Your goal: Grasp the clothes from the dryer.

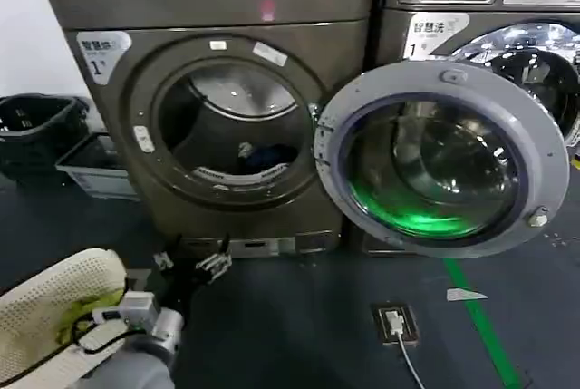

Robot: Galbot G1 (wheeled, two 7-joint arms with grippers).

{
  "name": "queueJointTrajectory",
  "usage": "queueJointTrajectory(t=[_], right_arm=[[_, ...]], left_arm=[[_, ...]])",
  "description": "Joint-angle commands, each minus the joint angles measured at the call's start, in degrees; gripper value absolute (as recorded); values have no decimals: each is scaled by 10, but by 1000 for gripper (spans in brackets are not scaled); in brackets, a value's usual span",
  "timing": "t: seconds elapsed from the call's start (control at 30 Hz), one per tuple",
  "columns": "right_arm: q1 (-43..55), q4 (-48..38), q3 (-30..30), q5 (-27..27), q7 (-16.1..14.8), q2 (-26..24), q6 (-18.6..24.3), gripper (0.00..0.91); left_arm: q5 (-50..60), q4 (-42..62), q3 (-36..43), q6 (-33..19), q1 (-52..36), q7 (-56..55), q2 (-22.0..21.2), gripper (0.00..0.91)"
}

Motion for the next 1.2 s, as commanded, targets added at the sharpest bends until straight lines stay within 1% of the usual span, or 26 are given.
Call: queueJointTrajectory(t=[0.03, 0.17, 0.23, 0.6, 0.77, 0.87, 1.2], right_arm=[[1, 0, -1, 0, -4, -1, 14, 907], [3, -1, -3, 0, -10, -1, 20, 907], [2, -4, -8, -3, -12, 0, 44, 907], [1, -8, -6, -4, -14, -1, 51, 907], [0, -7, -5, -3, -15, -1, 52, 907], [-1, -7, -6, -3, -14, -1, 60, 907], [-3, -6, -4, -2, -14, 1, 60, 907]], left_arm=[[0, 0, -3, -2, -1, 1, -1, 907], [7, 2, -4, -6, -5, 4, -2, 907], [7, 2, -4, -6, -6, 4, -2, 907], [37, 12, -2, -22, -13, 8, -2, 907], [37, 12, 0, -21, -15, 8, 0, 907], [45, 12, 2, -25, -15, 13, 0, 907], [48, 7, 4, -26, -12, 15, 2, 907]])
